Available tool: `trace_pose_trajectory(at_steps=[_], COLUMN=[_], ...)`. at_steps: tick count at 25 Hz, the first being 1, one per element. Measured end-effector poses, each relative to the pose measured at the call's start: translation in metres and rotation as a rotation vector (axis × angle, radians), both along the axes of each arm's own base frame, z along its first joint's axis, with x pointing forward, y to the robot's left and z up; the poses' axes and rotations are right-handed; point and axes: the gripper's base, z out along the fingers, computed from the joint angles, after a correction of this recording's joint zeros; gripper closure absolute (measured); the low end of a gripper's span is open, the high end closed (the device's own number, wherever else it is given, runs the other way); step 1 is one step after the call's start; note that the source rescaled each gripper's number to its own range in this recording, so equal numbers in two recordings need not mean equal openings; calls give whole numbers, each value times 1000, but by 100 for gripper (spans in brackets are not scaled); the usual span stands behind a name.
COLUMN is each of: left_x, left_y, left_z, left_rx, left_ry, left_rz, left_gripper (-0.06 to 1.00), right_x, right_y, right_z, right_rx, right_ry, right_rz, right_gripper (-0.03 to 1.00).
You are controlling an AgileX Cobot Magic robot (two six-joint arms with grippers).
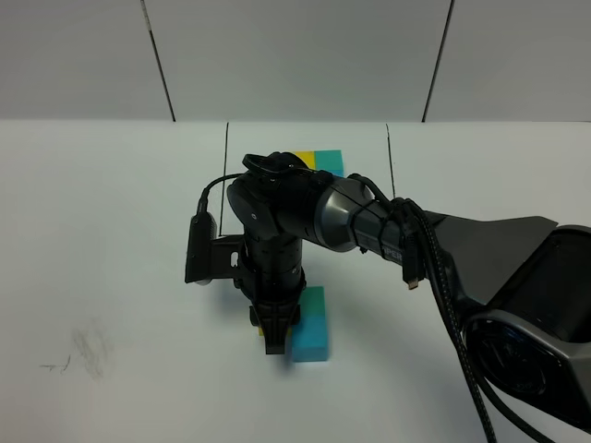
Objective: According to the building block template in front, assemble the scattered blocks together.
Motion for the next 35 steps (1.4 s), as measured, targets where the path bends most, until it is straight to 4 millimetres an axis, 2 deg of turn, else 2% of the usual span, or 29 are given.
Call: trace_pose_trajectory(at_steps=[4,12,17,25,28,31,35], left_x=[0,0,0,0,0,0,0], left_y=[0,0,0,0,0,0,0], left_z=[0,0,0,0,0,0,0], left_rx=[0,0,1,1,1,1,1], left_ry=[0,0,0,0,0,0,0], left_rz=[0,0,1,1,1,1,1], left_gripper=[66,66,66,66,66,66,66], right_x=[0,0,0,-5,-5,3,29], right_y=[0,0,0,-3,-8,-22,-60], right_z=[0,0,3,43,67,90,110], right_rx=[1,3,6,54,92,141,174], right_ry=[-1,0,-4,-25,-50,-67,-102], right_rz=[-1,-17,-21,-49,-106,-230,-439], right_gripper=[69,34,26,23,23,23,23])
